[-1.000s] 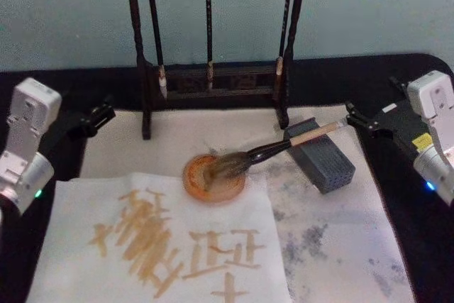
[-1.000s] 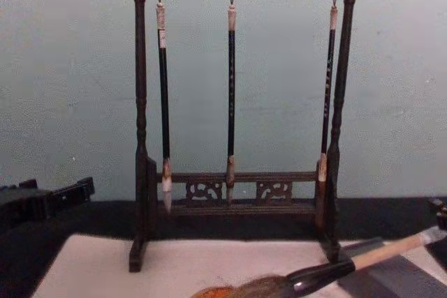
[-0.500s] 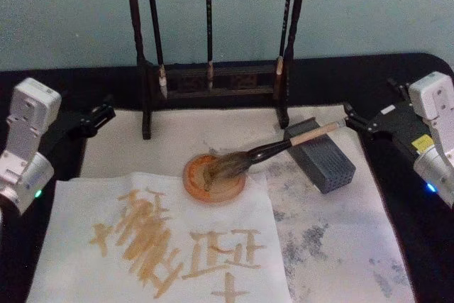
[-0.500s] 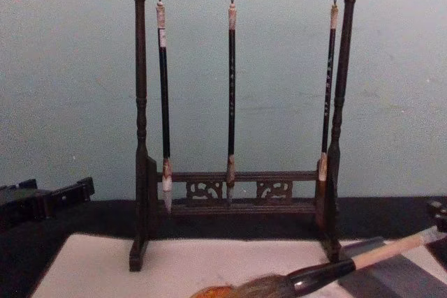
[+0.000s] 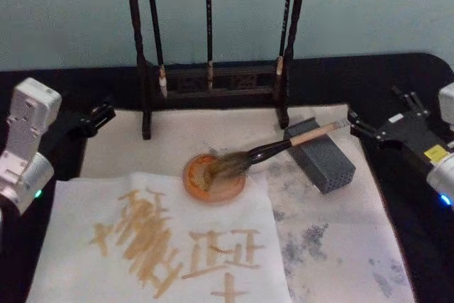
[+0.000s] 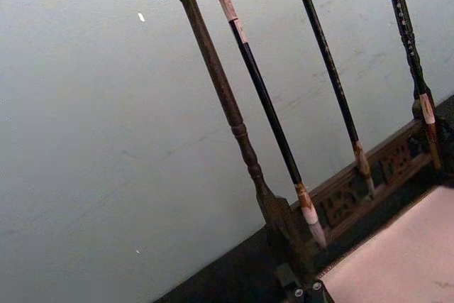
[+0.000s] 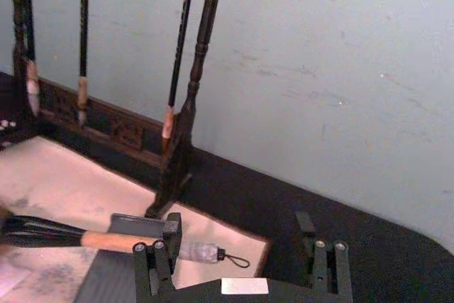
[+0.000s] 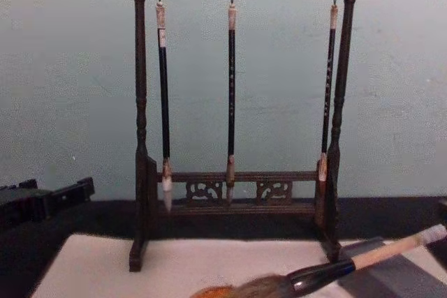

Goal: Pick up the brush from the inkstone, write on the paper, then place the brush back to its original position.

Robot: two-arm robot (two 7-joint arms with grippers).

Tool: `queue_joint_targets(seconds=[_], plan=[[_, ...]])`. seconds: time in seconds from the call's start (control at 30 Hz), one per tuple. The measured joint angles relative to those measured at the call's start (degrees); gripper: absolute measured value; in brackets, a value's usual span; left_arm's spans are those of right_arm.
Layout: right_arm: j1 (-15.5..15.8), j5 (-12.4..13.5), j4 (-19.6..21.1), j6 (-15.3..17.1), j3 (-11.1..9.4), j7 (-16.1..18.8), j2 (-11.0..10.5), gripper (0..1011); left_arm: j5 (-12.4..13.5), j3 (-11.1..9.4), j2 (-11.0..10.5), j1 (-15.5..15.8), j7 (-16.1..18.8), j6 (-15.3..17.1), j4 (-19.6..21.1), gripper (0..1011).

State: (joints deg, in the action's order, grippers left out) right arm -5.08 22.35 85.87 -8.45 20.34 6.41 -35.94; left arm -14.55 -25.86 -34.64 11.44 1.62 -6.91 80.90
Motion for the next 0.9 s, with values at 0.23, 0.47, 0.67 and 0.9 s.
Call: queue_joint_targets(seconds=[0.23,0.47,0.67,0.9], plan=[[3.18,4.22,2.53,0.03,-2.39,2.97,-0.47,1006,0.0,0.0,0.0,0.0,0.0,0.0,0.0,1002],[5.97,12.56,3.06,0.66,-5.33,9.24,0.32,1006,0.0,0.0,0.0,0.0,0.0,0.0,0.0,1002],[6.43,21.01,0.46,1.74,-7.61,16.07,2.53,1006,0.0,0.0,0.0,0.0,0.0,0.0,0.0,1002],[4.88,28.87,-3.91,5.88,-9.44,21.36,5.37,1006,0.0,0.0,0.0,-0.01,0.0,0.0,0.0,1002]])
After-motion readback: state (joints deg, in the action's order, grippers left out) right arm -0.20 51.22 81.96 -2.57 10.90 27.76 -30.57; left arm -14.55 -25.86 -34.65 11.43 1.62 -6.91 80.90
